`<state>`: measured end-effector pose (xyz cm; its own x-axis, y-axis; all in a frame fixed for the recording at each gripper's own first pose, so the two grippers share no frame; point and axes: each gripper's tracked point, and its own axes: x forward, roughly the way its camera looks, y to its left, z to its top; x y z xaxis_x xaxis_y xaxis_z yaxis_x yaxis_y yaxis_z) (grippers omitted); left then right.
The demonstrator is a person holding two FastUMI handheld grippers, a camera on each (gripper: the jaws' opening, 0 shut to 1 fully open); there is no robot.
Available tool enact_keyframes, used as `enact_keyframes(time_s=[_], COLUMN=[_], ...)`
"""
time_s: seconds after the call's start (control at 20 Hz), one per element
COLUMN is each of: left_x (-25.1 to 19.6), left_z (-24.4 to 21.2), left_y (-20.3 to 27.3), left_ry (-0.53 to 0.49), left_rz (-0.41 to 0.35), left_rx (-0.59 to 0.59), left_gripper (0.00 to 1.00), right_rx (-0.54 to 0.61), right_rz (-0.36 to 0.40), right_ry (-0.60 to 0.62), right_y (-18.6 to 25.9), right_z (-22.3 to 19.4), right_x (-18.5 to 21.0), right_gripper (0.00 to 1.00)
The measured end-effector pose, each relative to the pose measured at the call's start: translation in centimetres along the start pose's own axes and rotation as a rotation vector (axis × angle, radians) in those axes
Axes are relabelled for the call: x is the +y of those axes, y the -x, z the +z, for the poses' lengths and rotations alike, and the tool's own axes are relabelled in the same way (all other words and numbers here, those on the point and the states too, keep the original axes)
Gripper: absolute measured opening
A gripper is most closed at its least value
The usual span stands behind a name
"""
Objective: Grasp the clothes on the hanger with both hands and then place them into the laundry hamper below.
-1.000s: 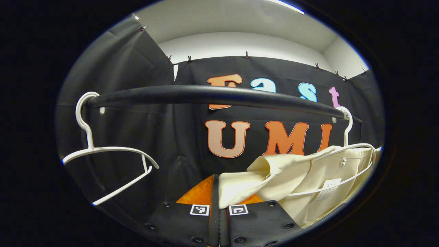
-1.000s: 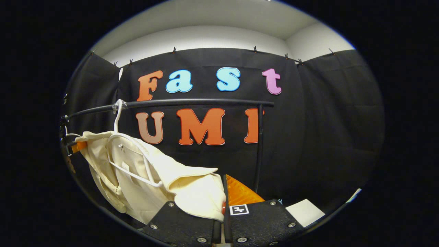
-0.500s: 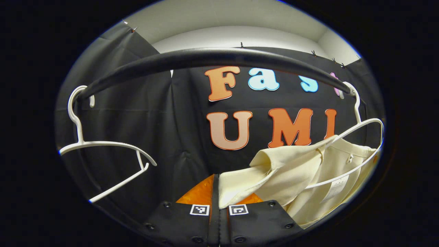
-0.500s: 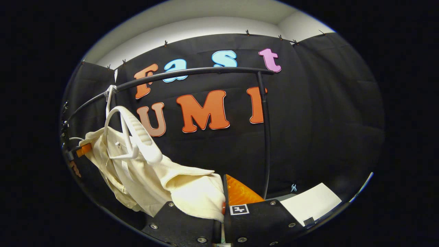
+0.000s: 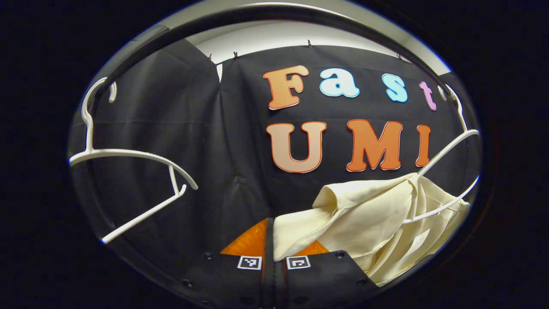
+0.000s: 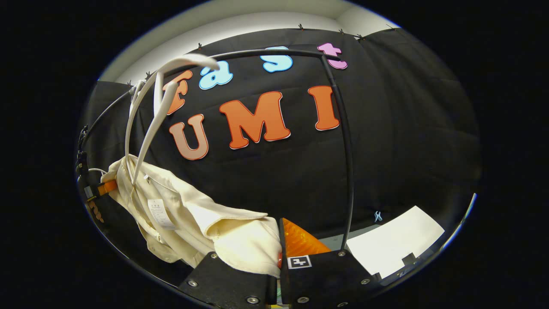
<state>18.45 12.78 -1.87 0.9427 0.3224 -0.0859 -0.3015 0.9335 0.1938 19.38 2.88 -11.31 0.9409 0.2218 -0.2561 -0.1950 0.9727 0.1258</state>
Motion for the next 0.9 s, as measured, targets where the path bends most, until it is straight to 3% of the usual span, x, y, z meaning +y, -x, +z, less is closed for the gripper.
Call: enact_keyframes(time_s=[0.3, 0.5, 0.6, 0.9], left_x=[2.1, 2.0, 2.0, -2.0], left_z=[-2.6, -6.4, -7.8, -10.5], left_y=[0.1, -0.1, 0.1, 0.9], left_ry=[-0.038, 0.035, 0.019, -0.005], left_rz=[0.009, -0.031, -0.045, -0.191], left_rx=[0.033, 0.139, 0.157, 0.230], left_gripper=[0.07, 0.07, 0.07, 0.07], right_rx=[0.028, 0.073, 0.094, 0.125], right_rz=[-0.045, -0.053, -0.063, -0.103], right_ry=[-0.054, -0.133, -0.138, -0.163], right_y=[-1.6, -1.7, -2.0, -1.4], right_z=[-3.2, -5.8, -7.4, -10.5], right_x=[1.0, 2.0, 2.5, 5.9], right_gripper=[0.07, 0.07, 0.07, 0.08])
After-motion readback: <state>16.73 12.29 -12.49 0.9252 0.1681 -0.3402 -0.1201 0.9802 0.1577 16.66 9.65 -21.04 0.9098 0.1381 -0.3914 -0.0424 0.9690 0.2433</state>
